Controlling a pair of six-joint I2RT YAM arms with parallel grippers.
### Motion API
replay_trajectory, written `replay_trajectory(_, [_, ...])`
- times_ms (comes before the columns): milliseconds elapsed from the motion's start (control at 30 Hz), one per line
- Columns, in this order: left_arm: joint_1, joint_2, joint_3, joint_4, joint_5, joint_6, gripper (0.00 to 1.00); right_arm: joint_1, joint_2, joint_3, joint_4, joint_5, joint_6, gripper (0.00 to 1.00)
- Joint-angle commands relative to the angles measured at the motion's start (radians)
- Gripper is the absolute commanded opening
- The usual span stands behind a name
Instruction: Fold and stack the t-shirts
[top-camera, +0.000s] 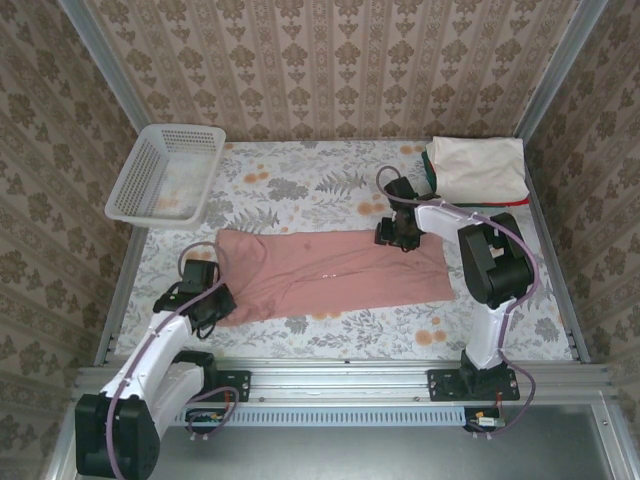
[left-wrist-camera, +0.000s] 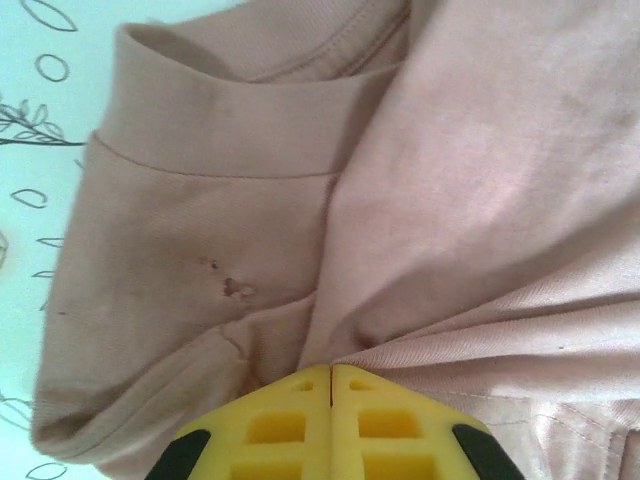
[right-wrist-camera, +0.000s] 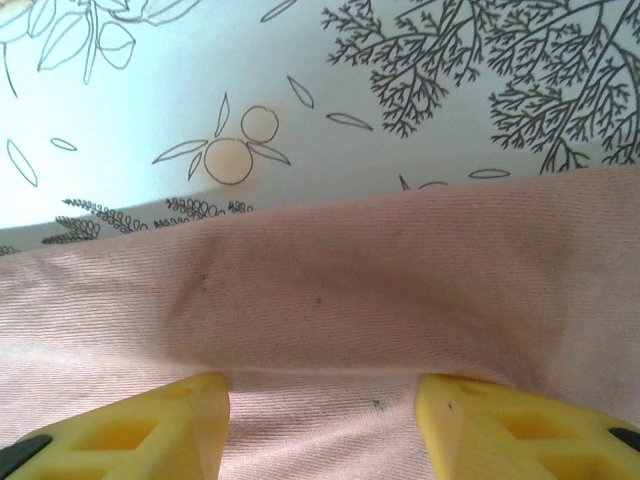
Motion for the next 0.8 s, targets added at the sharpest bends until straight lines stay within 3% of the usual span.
replay_trajectory(0, [-0.008,-0.015,-0.001,-0.057,-0.047,-0.033,0.00,-0.027,0.044,-0.013,0.000,-0.026,-0.001,0.57])
replay_trajectory(100, [-0.020,-0.058,-0.002,-0.080,-0.053,-0.061,0.00,-0.041,0.035,-0.009,0.007,-0.038,0.007,0.57])
replay_trajectory(200, [-0.006,-0.185,-0.030,-0.039,0.080,-0.088,0.00,-0.041,0.020,-0.003,-0.005,-0.022,0.004,0.58])
replay_trajectory(233, [-0.003,-0.231,-0.042,-0.010,0.132,-0.110,0.04,-0.042,0.012,-0.001,-0.011,-0.014,0.003,0.58])
replay_trajectory(300, [-0.002,-0.327,-0.062,0.035,0.215,-0.150,0.27,-0.041,-0.013,-0.008,-0.012,-0.008,0.000,0.58])
replay_trajectory(433, [-0.003,-0.384,0.000,-0.070,0.157,-0.124,0.41,-0.018,-0.093,-0.047,-0.008,0.024,-0.001,0.59])
replay_trajectory(567, [0.000,-0.267,0.052,0.024,0.136,-0.098,0.47,0.034,-0.184,-0.121,-0.014,0.089,0.009,0.60])
replay_trajectory(767, [-0.008,0.231,0.257,0.281,0.197,0.015,0.52,0.031,-0.223,-0.220,-0.029,0.161,0.034,0.60])
